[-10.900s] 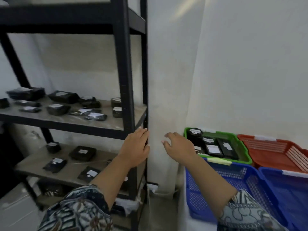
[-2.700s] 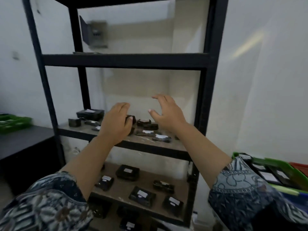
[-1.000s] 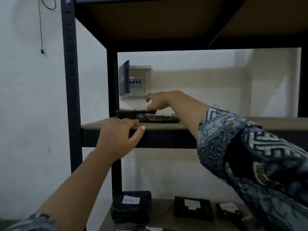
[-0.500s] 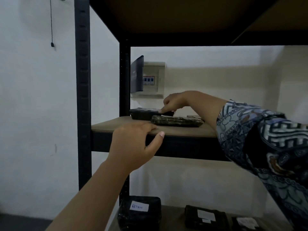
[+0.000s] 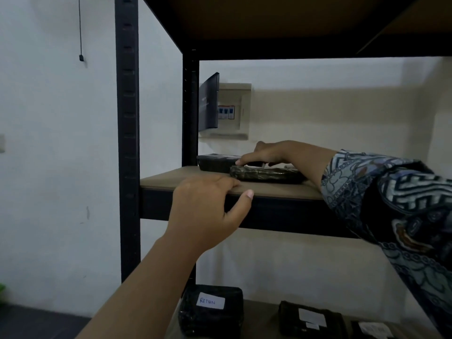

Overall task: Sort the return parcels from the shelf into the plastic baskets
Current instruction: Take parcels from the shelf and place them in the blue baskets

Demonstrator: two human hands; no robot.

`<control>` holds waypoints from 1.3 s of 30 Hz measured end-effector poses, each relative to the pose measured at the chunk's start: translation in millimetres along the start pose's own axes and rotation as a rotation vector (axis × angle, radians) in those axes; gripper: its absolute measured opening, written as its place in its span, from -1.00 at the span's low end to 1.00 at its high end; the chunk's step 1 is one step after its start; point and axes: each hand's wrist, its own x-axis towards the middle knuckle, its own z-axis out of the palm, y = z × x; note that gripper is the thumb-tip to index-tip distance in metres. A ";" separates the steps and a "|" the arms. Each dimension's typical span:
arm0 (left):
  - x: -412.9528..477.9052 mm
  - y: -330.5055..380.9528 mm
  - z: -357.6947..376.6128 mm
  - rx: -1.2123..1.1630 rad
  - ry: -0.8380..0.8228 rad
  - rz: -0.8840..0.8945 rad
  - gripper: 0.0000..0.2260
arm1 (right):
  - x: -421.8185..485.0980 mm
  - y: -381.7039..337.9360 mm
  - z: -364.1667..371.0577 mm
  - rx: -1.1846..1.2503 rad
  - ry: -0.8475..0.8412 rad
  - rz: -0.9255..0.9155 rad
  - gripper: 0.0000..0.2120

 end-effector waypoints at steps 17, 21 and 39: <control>0.7 2.3 -1.1 0.034 -0.057 -0.011 -0.51 | -85.9 22.7 -58.8 -0.245 0.454 -0.055 -0.01; 3.7 3.0 -7.0 0.060 -0.125 0.013 -0.49 | -134.7 32.0 -66.3 -0.178 0.562 -0.164 -0.09; -85.9 177.7 30.5 -0.078 -0.208 0.122 -0.38 | -395.7 180.2 -17.7 -0.070 0.778 -0.127 -0.05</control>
